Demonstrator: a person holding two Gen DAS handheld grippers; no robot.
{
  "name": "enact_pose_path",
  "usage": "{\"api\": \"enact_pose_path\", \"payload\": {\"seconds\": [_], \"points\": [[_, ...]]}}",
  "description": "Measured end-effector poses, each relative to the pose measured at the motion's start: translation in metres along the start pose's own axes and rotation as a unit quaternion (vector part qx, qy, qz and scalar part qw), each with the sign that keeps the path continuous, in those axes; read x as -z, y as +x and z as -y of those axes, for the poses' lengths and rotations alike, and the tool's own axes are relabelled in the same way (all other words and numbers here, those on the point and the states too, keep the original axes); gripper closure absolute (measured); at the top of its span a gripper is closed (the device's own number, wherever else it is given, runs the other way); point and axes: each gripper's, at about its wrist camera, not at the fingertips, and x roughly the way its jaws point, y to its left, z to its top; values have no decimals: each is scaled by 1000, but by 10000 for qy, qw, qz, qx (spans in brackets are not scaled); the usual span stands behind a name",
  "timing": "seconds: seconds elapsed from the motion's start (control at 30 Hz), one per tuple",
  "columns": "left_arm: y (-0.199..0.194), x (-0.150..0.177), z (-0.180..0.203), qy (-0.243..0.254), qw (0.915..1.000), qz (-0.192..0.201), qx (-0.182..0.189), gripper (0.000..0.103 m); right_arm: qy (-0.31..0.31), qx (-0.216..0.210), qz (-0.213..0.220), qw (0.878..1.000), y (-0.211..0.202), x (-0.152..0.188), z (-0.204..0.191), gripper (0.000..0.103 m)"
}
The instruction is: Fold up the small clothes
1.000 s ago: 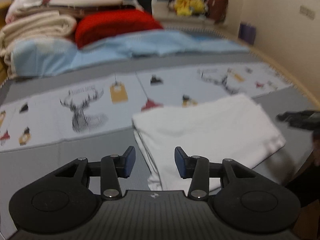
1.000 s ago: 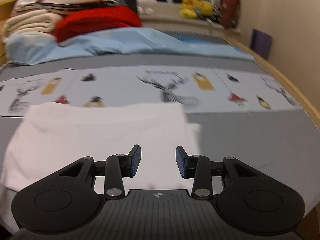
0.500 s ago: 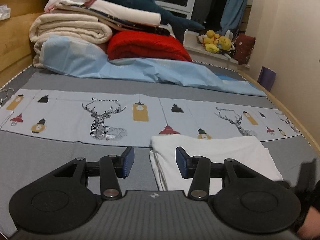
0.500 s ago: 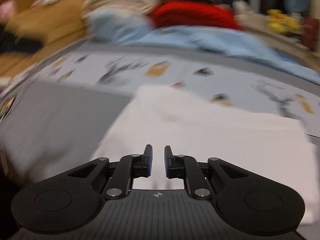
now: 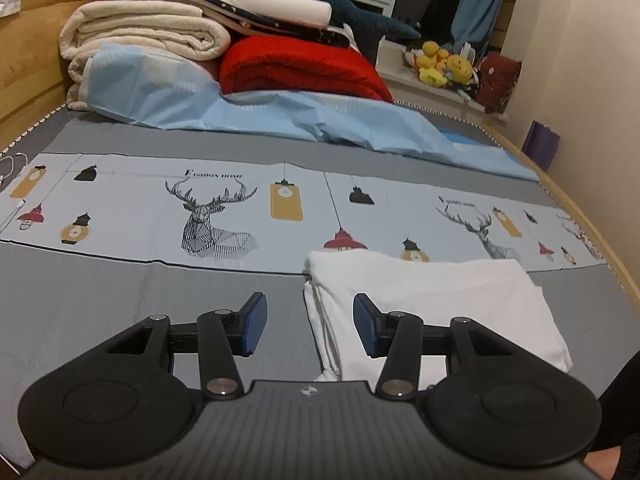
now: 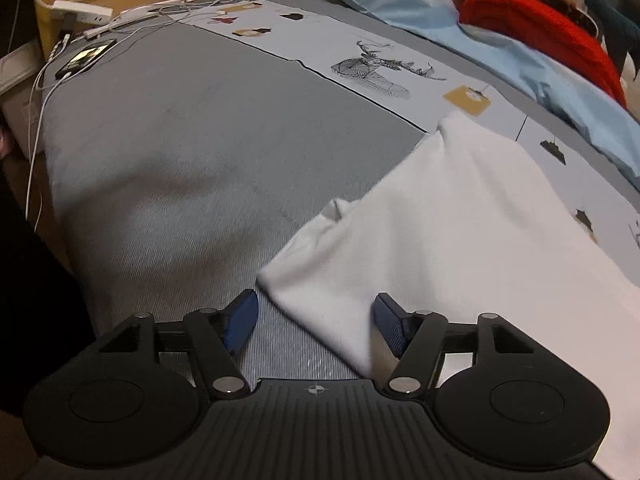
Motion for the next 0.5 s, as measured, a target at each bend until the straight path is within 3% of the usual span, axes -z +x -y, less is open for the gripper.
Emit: {"api": "enact_pose_path", "payload": {"seconds": [0.03, 0.13, 0.23, 0.3, 0.37, 0.43, 0.5], "points": [[2, 0, 0, 2, 10000, -36, 0, 50, 69, -25, -4, 10000, 1, -3, 2, 52], [11, -1, -2, -60, 9998, -202, 3, 50, 170, -81, 18, 9998, -2, -8, 9, 87], [29, -2, -6, -187, 9983, -549, 95, 47, 476, -179, 153, 9986, -10, -13, 22, 93], [44, -2, -7, -324, 9961, -777, 255, 40, 692, -236, 375, 9966, -25, -16, 30, 94], [64, 0, -10, -678, 9908, -983, 632, 26, 848, -268, 581, 9943, -41, -20, 38, 94], [91, 4, -17, -1206, 9776, -1339, 1090, 16, 992, -323, 715, 9920, -55, -21, 47, 94], [118, 8, -20, -1479, 9632, -1875, 1236, 16, 1128, -373, 792, 9898, -64, -21, 55, 94]]}}
